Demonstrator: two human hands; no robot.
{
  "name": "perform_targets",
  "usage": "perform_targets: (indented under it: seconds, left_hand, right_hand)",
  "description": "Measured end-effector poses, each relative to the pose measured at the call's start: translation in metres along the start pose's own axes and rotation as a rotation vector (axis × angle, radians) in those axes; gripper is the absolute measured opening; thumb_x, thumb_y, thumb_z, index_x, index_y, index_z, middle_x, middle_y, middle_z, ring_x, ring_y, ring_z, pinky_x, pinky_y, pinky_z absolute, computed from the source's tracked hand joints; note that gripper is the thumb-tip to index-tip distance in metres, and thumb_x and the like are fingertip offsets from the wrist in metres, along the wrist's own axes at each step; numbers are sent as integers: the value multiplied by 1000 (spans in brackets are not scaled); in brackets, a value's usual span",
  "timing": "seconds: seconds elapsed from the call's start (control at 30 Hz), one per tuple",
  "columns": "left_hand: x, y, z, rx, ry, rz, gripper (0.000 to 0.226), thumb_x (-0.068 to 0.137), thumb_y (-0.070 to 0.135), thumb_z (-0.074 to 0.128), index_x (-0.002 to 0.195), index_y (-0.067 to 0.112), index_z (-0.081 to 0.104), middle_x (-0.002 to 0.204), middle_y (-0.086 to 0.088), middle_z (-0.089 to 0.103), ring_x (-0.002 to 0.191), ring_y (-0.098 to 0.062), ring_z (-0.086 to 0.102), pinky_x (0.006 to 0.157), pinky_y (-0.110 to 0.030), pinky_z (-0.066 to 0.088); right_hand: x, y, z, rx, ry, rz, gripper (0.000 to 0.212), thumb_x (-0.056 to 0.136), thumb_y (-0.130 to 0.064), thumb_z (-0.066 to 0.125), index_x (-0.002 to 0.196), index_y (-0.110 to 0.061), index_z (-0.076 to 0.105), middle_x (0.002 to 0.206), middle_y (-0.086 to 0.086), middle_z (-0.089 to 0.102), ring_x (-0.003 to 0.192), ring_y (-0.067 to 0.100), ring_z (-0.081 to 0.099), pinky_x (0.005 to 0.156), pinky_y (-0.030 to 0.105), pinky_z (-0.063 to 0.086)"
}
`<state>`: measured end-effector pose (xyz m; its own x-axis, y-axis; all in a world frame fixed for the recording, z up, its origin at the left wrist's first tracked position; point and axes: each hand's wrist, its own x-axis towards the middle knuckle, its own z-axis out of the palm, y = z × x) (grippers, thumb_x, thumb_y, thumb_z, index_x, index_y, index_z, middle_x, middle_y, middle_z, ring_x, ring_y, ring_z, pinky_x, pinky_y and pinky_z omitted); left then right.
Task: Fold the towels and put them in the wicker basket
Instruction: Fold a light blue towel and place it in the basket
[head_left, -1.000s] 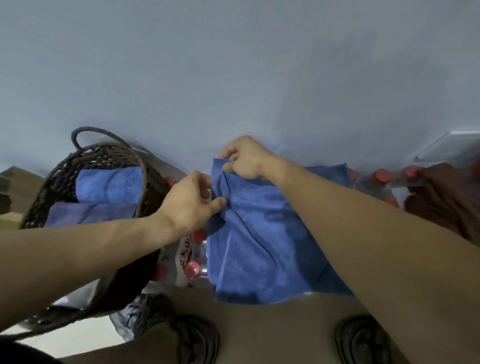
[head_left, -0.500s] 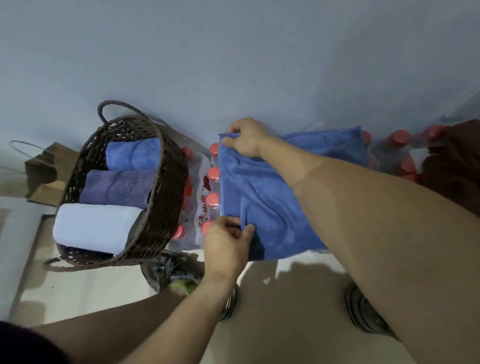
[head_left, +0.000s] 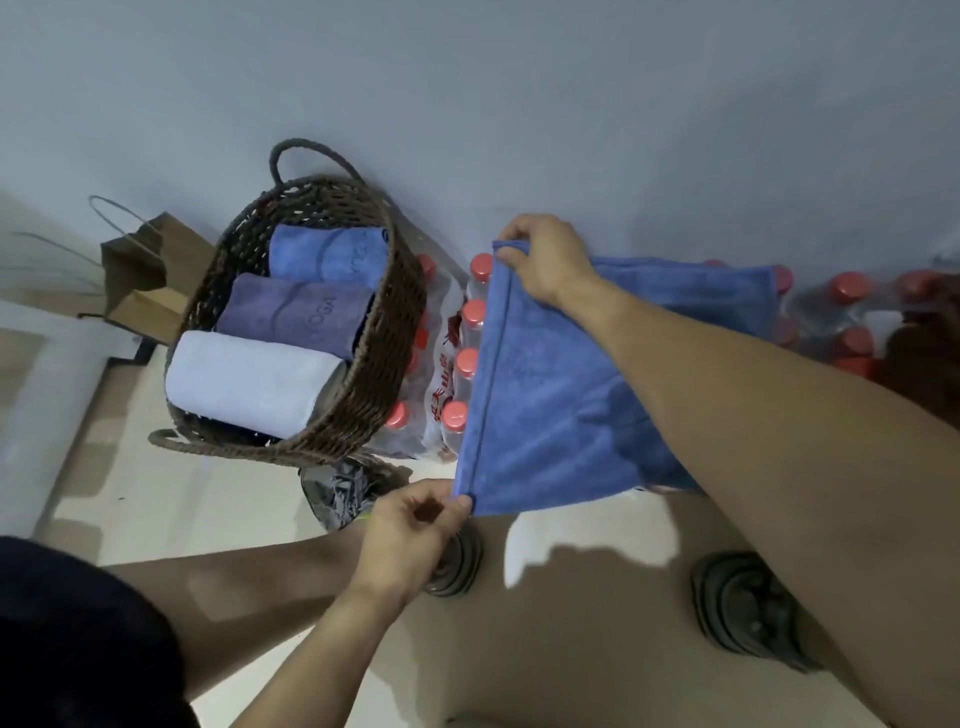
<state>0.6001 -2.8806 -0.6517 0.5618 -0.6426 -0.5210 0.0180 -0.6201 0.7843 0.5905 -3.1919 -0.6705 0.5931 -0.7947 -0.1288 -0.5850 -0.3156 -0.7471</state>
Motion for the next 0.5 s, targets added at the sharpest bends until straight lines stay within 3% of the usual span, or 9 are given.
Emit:
perform_targets:
  seconds: [0.13,0.23,0.3,0.37,0.43,0.5]
  left_hand:
    - [-2,-4,0,179,10,309,6,79,12,80,82,16,77,104,5,65,99,-4,64,89,-10,43]
    - [0,-5,2,256,2,373,6,82,24,77,76,22,76,103,9,65,102,-7,63,90,-11,42]
    - [2,-9,3,198,88,251,21,83,30,75,63,21,73,93,5,66,90,-3,64,79,-9,43]
    - [7,-9,2,0,170,24,35,79,40,75,58,13,68,71,0,69,65,-8,63,64,-16,48]
    - [11,-11,1,-145,217,-135,37,76,40,77,65,6,69,62,-7,70,55,-14,60,56,-22,50]
    - [12,-11,2,-230,231,-191,30,76,28,81,85,5,66,63,-12,70,53,-21,56,52,-27,47]
  right_hand:
    - [3,0,5,-41,44,-54,20,94,-26,56,104,-21,72,109,2,72,104,22,63,93,33,49]
    - [6,-1,10,-134,72,-124,25,97,-28,50,108,-21,72,112,4,70,109,26,59,95,38,46]
    - [8,0,14,-190,83,-154,27,99,-31,48,111,-23,71,113,5,68,112,28,55,97,40,43]
    - [10,3,16,-228,95,-154,28,100,-32,46,113,-26,70,113,7,63,113,29,52,99,40,40]
    - [10,5,20,-270,105,-152,29,101,-33,44,115,-27,69,114,7,60,114,28,50,100,39,38]
    - [9,7,23,-296,120,-160,30,102,-32,42,116,-28,68,114,5,59,114,28,49,99,38,36]
